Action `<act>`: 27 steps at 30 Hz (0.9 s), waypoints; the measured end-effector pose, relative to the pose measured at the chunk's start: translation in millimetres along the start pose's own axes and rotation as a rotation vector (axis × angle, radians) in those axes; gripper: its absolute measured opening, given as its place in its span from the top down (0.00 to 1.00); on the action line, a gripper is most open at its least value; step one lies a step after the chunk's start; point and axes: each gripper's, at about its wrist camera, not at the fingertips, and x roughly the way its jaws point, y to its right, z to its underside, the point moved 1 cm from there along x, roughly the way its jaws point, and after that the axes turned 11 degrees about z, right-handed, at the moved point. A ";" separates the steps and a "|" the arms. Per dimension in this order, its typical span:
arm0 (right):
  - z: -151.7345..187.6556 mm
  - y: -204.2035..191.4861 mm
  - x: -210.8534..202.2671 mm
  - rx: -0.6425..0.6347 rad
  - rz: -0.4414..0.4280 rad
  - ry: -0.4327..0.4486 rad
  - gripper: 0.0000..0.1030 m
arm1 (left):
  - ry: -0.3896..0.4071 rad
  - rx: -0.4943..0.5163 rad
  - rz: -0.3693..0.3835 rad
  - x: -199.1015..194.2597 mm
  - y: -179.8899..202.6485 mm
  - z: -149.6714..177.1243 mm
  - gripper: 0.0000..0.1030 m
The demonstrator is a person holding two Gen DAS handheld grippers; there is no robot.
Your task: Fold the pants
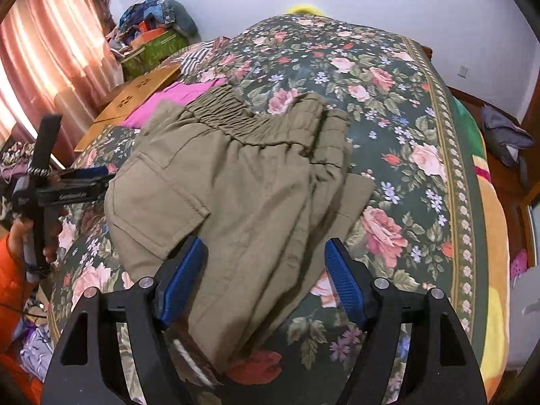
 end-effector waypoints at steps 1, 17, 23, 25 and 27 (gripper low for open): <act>1.5 1.1 -1.1 -0.008 0.007 0.002 0.32 | -0.003 -0.002 0.001 -1.0 -2.3 1.3 0.22; 0.5 23.8 5.1 -0.035 0.087 0.007 0.30 | 0.074 0.040 0.045 -45.9 -3.5 -35.8 0.24; 3.5 25.6 4.7 -0.012 0.077 0.009 0.30 | 0.002 0.143 0.134 3.2 33.3 -75.7 0.24; 3.4 26.2 5.4 -0.008 0.072 0.009 0.30 | -0.055 0.198 0.070 30.7 40.0 -77.2 0.24; 3.4 26.7 5.9 -0.007 0.068 0.008 0.30 | -0.086 0.223 0.031 47.9 36.2 -78.2 0.16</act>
